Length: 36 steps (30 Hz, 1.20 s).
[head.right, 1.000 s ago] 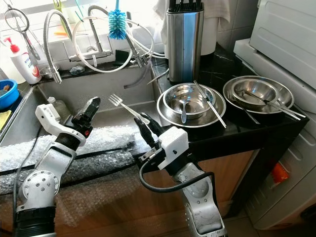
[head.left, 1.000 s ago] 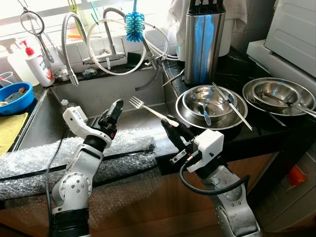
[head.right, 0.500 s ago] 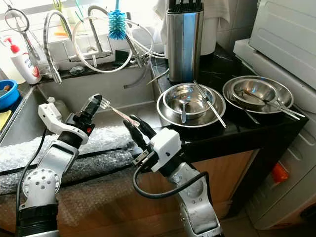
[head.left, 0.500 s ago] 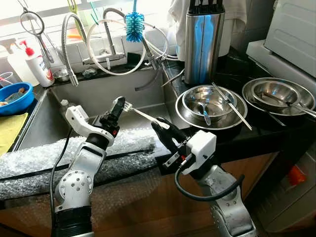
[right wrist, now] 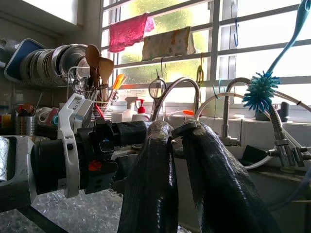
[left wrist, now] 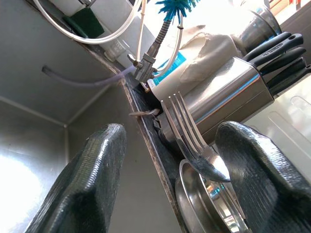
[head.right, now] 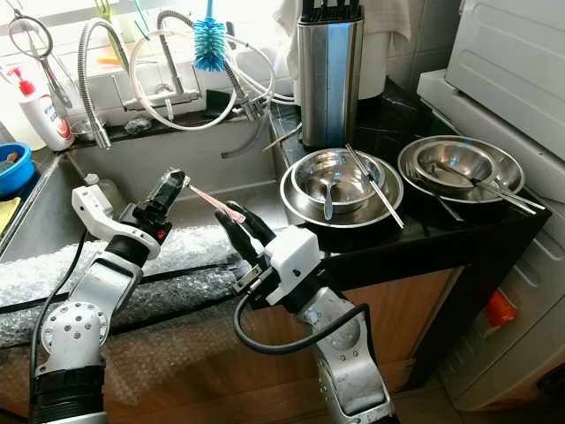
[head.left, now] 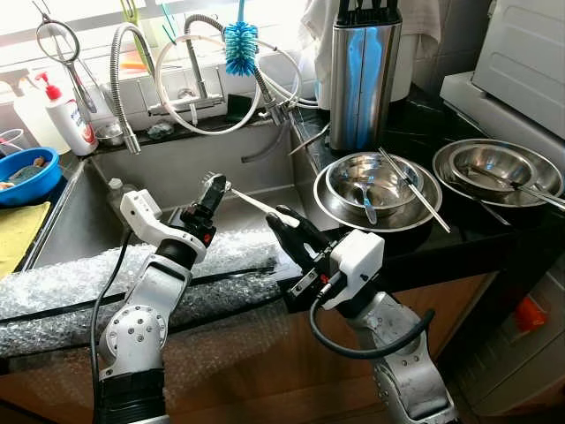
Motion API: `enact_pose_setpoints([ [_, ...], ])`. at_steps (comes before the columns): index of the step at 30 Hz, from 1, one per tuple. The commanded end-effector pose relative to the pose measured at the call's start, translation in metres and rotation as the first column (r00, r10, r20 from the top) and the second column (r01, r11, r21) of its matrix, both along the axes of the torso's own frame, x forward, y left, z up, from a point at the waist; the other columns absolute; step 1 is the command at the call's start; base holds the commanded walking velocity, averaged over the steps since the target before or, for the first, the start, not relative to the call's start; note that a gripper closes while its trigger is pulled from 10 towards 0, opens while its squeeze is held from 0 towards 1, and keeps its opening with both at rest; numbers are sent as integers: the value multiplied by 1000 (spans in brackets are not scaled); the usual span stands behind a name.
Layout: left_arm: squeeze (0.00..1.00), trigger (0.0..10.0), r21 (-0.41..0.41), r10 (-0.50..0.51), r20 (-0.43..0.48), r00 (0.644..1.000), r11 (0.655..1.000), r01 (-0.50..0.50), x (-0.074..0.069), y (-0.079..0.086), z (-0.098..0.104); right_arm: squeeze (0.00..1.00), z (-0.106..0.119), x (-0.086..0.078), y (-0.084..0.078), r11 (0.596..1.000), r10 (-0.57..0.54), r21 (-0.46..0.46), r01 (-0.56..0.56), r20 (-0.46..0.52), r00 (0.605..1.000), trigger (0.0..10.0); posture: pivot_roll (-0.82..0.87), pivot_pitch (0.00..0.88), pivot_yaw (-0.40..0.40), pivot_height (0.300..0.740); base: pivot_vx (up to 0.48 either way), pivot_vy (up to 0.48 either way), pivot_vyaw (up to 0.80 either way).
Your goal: Kitchen organization
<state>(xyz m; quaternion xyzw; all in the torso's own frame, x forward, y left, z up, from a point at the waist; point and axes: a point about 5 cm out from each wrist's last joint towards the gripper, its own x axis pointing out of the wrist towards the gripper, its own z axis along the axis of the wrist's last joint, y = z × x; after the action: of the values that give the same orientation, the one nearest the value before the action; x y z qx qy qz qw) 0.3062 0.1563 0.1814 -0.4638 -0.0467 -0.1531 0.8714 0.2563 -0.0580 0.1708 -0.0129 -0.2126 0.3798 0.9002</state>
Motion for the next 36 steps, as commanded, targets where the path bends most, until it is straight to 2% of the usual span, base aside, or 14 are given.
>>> enact_pose_setpoints([
  [1, 0, 10000, 2, 4, -4, 1000, 1000, -4, -1, 3, 1, 0, 5, -1, 5, 1000, 22, 13, -22, 18, 1000, 10000, -96, 0, 151, 740, 0, 0, 0],
  [36, 0, 10000, 2, 4, -4, 1000, 1000, -4, -1, 3, 1, 0, 5, -1, 5, 1000, 22, 13, -22, 18, 1000, 10000, -96, 0, 151, 740, 0, 0, 0],
])
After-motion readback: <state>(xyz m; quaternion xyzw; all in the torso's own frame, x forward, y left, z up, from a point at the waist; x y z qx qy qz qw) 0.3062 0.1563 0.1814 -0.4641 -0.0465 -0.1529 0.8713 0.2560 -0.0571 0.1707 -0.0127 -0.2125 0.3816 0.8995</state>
